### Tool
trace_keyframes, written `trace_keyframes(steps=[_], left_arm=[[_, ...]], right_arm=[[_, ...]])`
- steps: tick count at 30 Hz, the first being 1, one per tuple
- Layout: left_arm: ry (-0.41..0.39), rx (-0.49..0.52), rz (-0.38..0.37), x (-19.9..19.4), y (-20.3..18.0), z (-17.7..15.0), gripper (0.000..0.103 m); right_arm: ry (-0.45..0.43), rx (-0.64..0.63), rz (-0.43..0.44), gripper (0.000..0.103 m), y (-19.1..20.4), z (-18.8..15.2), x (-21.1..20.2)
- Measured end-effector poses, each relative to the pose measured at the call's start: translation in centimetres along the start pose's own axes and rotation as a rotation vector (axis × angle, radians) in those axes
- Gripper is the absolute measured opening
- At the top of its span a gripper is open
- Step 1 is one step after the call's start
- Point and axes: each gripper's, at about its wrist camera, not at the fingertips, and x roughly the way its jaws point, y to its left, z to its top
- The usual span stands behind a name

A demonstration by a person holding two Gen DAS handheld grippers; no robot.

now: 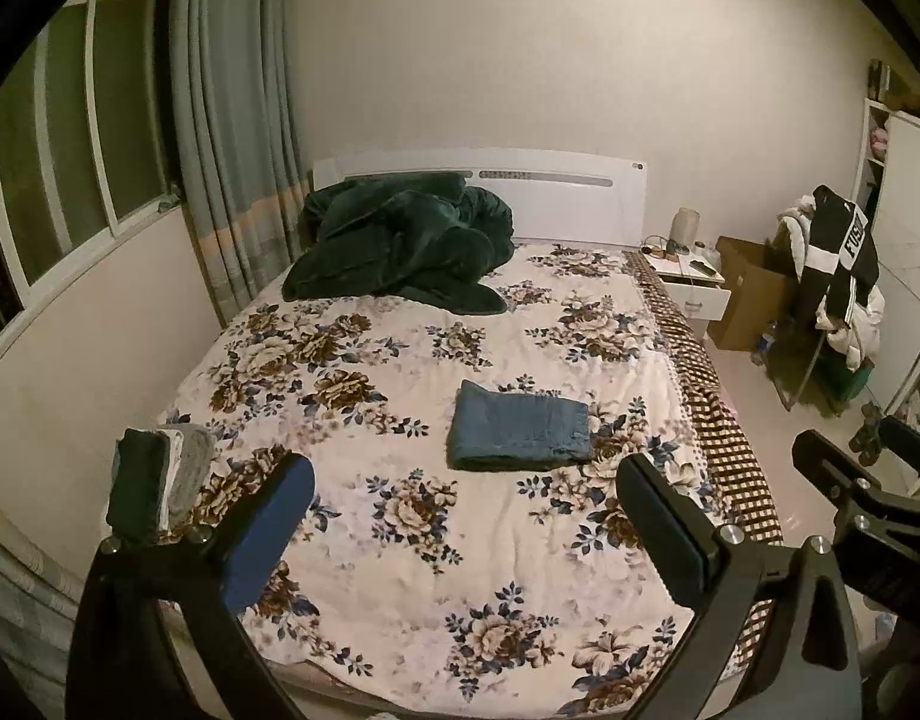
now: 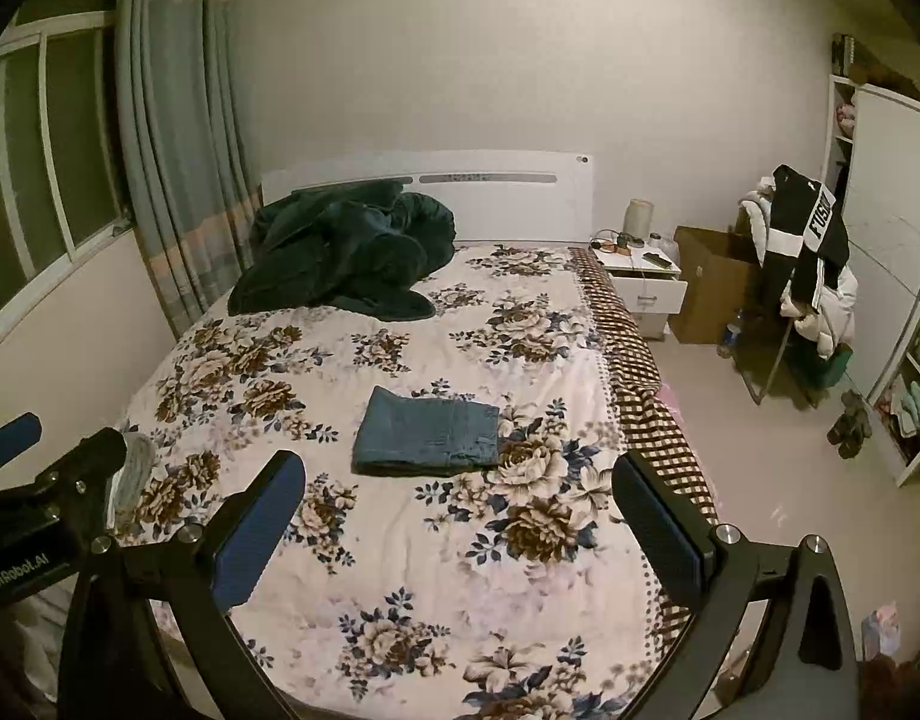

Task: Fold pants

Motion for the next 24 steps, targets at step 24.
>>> trace_keyframes(steps=[24], left_arm=[[-0.015, -0.023, 0.017, -1.1, 0.2, 0.1, 0.103]], right_arm=[[0.003, 0.009, 0.004, 0.103, -0.4, 0.0, -0.4]])
